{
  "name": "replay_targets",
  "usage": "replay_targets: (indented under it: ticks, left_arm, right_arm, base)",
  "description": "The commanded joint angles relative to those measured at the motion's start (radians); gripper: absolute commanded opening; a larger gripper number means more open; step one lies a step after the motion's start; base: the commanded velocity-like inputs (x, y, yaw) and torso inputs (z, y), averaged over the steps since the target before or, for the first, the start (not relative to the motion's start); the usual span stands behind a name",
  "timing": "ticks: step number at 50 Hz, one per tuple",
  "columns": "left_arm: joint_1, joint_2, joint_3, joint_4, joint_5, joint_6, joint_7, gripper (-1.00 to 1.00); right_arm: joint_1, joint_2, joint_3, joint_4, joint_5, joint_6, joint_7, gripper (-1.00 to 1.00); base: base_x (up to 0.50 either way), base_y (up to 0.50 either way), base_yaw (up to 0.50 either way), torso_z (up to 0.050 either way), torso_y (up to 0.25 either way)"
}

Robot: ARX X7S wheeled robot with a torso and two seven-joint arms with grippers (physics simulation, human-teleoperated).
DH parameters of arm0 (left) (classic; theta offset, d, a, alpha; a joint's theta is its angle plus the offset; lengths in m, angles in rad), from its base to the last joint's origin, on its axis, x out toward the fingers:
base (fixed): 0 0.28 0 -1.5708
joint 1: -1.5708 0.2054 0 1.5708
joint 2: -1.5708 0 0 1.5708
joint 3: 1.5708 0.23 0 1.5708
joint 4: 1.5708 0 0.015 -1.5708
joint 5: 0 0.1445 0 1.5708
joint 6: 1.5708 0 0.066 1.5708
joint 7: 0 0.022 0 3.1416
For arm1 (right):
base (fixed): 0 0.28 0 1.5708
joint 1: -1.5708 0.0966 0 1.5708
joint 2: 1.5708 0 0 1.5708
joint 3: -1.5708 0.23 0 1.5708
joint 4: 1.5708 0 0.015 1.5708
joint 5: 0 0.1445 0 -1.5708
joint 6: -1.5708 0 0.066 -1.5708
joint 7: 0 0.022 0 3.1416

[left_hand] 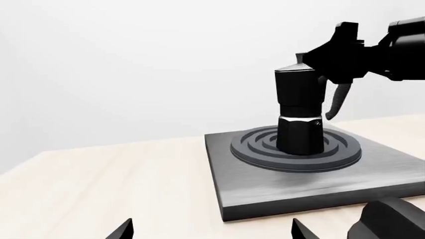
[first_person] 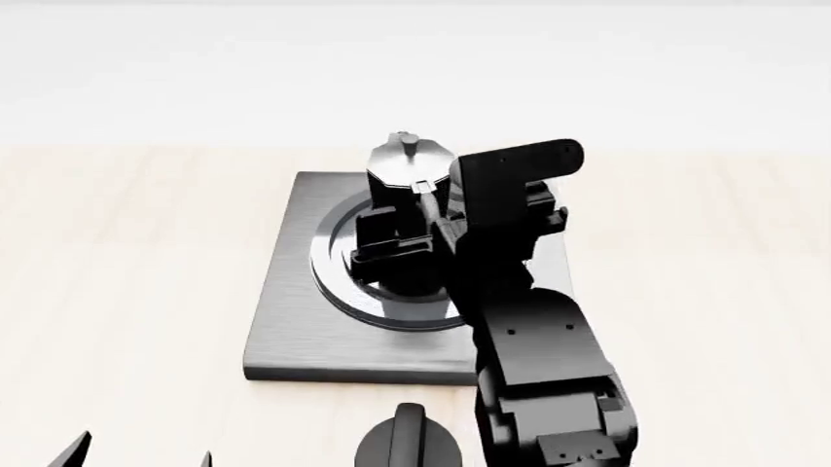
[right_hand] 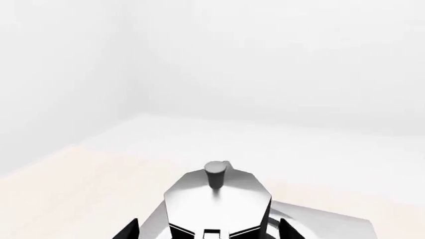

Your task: Put the moka pot on the stove.

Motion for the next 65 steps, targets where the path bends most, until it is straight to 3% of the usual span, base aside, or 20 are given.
replay_targets:
  ticks: [1,18,26,42,65]
  left_arm:
    - [0.0,-0.001,0.003,-0.001,0.0,0.003,-0.002,1.0]
    - [0.003,-0.005,0.005,0.001,0.001,0.009,-0.005,1.0]
    - [0.005,-0.008,0.005,0.008,-0.001,0.007,-0.007,1.0]
    - [0.007,-0.01,0.009,0.013,-0.003,0.008,-0.009,1.0]
    - [0.004,-0.011,0.015,0.013,-0.003,0.007,-0.012,1.0]
  right_arm:
    - [-0.104,0.121,0.01,-0.368,-0.006,0.098,0.138,1.0]
    - [-0.283,0.311,0.024,-0.925,0.052,0.193,0.338,1.0]
    - [-0.343,0.365,0.018,-1.082,0.059,0.206,0.387,1.0]
    - [-0.456,0.463,0.047,-1.288,0.078,0.184,0.471,1.0]
    - [-0.636,0.54,0.075,-1.418,0.098,0.099,0.515,1.0]
  base:
    - [0.0,0.0,0.0,0.0,0.0]
    - [0.0,0.0,0.0,0.0,0.0]
    - [0.0,0.0,0.0,0.0,0.0]
    - [0.0,0.0,0.0,0.0,0.0]
    - [0.0,0.0,0.0,0.0,0.0]
